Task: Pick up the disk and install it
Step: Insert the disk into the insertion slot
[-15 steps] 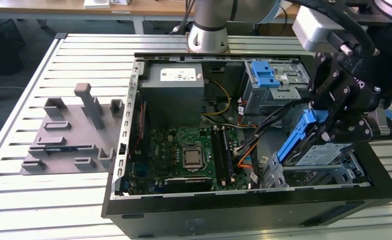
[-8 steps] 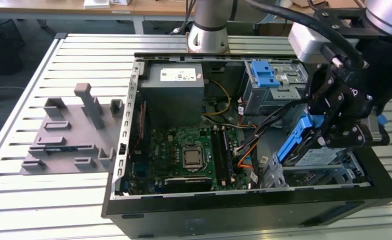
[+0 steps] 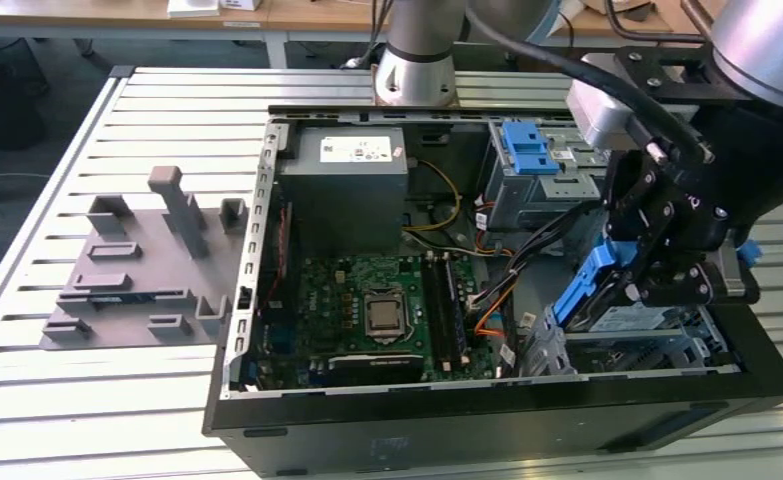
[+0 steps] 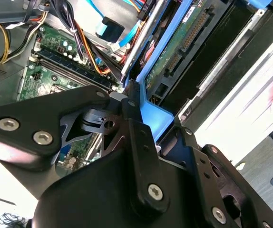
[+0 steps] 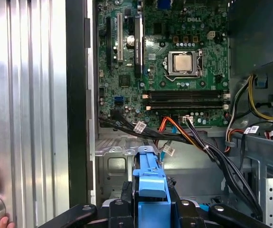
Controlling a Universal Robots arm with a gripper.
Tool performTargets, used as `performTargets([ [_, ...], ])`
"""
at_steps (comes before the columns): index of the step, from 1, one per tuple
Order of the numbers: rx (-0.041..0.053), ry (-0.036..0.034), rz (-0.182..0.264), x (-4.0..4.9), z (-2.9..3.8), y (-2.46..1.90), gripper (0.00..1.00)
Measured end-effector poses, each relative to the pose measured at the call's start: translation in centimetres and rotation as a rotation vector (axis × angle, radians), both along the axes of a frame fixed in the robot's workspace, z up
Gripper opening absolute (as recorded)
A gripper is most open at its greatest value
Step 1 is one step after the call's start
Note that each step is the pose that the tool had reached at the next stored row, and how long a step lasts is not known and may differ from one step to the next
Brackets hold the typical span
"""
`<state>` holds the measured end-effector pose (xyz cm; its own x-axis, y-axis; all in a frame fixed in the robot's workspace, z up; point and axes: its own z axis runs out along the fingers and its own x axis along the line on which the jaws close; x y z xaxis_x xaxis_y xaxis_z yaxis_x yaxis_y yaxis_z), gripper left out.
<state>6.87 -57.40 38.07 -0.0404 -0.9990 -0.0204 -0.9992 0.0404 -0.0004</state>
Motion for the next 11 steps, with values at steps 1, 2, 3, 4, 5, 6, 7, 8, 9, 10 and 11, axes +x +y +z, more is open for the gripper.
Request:
performTargets([
  [1,-0.0002,0.0,0.0,0.0,-0.13,0.0,0.36],
  [2,-0.0002,0.0,0.0,0.0,-0.27,0.0,0.36],
  [3,-0.0002,0.0,0.0,0.0,-0.4,-0.01,0.36],
  [4,-0.0001,0.0,0.0,0.0,-0.56,-0.01,0.36],
  [5,0.0,0.0,0.0,0.0,-0.7,-0.01,0.36],
  [6,-0.0001,0.0,0.0,0.0,-0.84,-0.02,0.36],
  [7,-0.0001,0.0,0.0,0.0,-0.97,-0.02,0.36],
  [8,-0.0001,0.0,0.0,0.0,-1.11,-0.03,0.36],
  [9,-0.0001,0.0,0.0,0.0,-1.25,-0.03,0.36],
  [10,-0.0001,0.0,0.0,0.0,-1.41,-0.04,0.36],
  [11,-0.0001,-0.0001,0.0,0.0,-1.56,-0.05,0.36],
])
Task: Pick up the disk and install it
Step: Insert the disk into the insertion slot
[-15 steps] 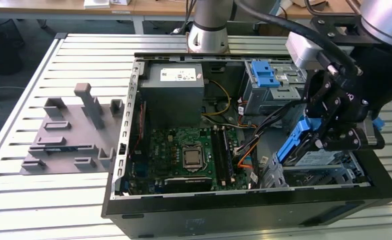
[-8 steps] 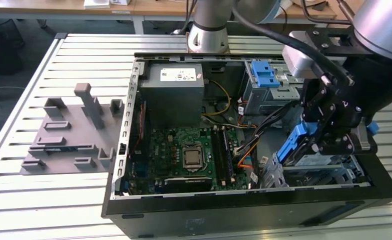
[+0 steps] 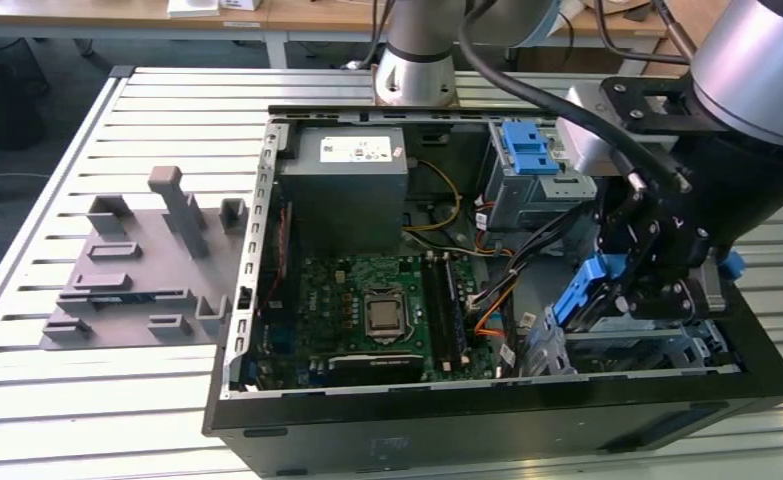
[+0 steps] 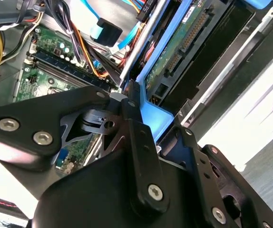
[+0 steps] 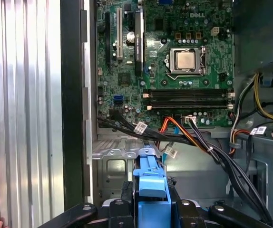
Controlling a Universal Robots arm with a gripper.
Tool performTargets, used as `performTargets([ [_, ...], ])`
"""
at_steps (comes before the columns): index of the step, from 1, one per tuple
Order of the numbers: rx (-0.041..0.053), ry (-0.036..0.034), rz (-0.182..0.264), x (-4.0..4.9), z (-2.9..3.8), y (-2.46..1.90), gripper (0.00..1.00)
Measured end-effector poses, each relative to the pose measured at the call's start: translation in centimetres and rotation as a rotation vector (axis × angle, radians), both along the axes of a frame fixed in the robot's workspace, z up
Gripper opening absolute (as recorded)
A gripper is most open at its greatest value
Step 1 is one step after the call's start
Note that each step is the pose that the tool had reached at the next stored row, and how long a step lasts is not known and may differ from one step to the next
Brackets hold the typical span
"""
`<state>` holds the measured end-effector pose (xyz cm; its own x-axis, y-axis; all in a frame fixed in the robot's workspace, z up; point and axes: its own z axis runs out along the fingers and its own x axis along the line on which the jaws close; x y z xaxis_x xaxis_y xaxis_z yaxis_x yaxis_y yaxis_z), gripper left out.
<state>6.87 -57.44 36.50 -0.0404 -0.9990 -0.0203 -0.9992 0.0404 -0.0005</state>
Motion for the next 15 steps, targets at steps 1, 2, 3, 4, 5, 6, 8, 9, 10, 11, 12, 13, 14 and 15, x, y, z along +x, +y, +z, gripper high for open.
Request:
performTargets([
  [1,0.0,0.0,0.0,0.0,-0.14,0.0,0.36],
  [2,0.0,0.0001,0.0,0.0,-0.29,-0.01,0.36],
  [3,0.0001,0.0,0.0,0.0,-0.45,-0.02,0.36],
  [4,0.0,0.0,0.0,0.0,-0.59,-0.03,0.36],
  [5,0.0,0.0,0.0,0.0,-0.74,-0.03,0.36],
  [6,0.0,0.0,0.0,0.0,-0.89,-0.04,0.36],
  [8,-0.0002,0.0001,0.0,0.0,-1.17,-0.05,0.36],
  [9,-0.0003,0.0001,0.0,0.0,-1.31,-0.06,0.36],
  [10,-0.0002,0.0,0.0,0.0,-1.45,-0.07,0.36],
  [11,-0.0001,0.0001,0.0,0.0,-1.61,-0.08,0.36],
  [12,-0.0001,0.0001,0.0,0.0,-1.74,-0.08,0.36],
  [13,-0.0002,0.0001,0.0,0.0,-1.86,-0.09,0.36],
  [14,-0.0001,0.0001,0.0,0.0,-1.99,-0.09,0.36],
  [15,-0.0001,0.0001,0.0,0.0,-2.12,-0.1,0.36],
])
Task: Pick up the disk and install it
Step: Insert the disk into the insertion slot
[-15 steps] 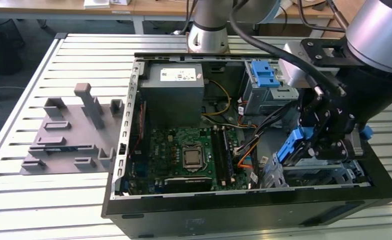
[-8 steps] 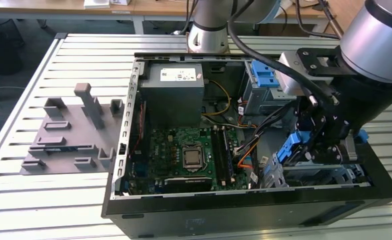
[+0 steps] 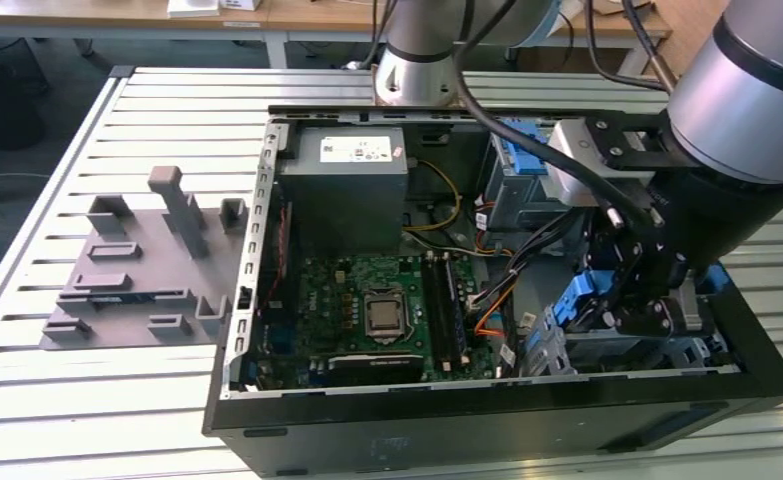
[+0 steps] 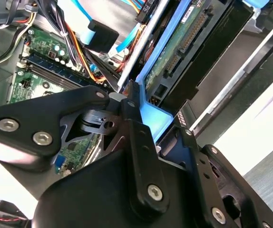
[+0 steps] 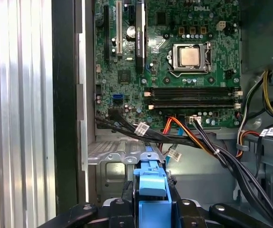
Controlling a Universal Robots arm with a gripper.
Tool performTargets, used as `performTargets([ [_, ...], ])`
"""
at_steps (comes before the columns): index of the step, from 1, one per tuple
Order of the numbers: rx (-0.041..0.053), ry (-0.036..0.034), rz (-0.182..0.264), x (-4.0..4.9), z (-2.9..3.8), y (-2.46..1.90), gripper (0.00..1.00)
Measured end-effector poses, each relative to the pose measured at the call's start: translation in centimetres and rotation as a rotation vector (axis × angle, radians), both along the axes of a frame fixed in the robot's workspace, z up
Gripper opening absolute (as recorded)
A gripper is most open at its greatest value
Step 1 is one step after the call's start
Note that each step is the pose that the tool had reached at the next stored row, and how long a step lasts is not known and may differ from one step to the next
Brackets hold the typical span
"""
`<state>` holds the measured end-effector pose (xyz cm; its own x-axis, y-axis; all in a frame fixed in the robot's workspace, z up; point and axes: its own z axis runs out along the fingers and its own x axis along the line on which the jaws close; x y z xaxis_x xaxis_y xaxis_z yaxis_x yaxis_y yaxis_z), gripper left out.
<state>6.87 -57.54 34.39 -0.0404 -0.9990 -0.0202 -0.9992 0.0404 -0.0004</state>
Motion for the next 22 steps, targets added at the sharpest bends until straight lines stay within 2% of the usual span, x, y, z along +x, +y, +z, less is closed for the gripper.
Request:
performTargets([
  [6,0.0,0.0,0.0,0.0,-0.67,-0.03,0.36],
  [14,-0.0003,-0.0002,0.0,0.0,-0.7,-0.03,0.36],
  [16,0.0002,-0.0001,0.0,0.0,-0.72,-0.03,0.38],
  [17,0.0001,-0.0001,0.0,0.0,-0.71,-0.03,0.43],
  [22,-0.0005,0.0,0.0,0.0,-0.7,-0.03,0.43],
])
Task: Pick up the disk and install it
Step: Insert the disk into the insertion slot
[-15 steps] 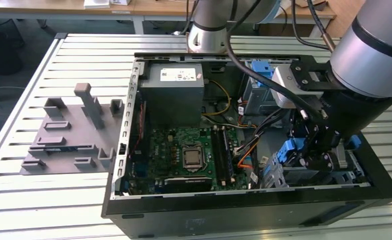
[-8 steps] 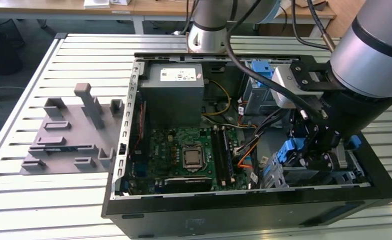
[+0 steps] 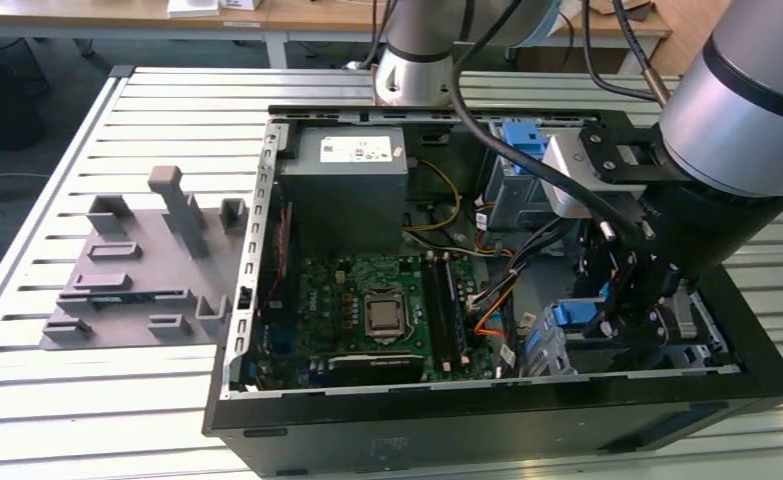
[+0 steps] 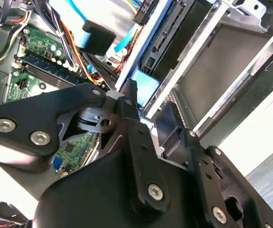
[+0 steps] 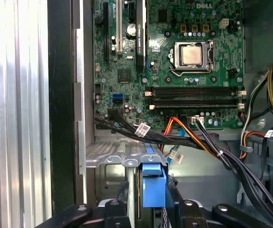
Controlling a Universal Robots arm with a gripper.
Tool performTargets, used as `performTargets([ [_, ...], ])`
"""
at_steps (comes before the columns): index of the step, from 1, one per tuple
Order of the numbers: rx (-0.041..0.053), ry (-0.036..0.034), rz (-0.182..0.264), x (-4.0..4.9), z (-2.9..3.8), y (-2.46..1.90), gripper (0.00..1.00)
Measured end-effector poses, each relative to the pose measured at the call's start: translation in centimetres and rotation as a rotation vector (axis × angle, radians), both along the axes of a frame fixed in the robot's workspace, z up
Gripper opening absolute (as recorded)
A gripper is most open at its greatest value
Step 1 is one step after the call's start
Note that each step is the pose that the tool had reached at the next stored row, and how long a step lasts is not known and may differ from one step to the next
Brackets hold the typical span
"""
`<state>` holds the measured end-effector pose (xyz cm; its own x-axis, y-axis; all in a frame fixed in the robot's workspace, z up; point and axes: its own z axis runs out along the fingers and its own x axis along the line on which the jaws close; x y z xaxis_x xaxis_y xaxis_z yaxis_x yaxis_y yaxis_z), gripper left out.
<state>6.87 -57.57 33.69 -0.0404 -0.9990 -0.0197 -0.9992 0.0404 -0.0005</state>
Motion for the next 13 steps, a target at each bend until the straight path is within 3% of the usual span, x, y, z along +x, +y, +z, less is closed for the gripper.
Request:
performTargets([
  [4,-0.0001,0.0,0.0,0.0,0.0,0.0,0.35],
  [9,-0.0003,0.0,0.0,0.0,0.0,0.0,0.12],
  [13,-0.0003,0.0,0.0,0.0,0.0,0.0,0.11],
])
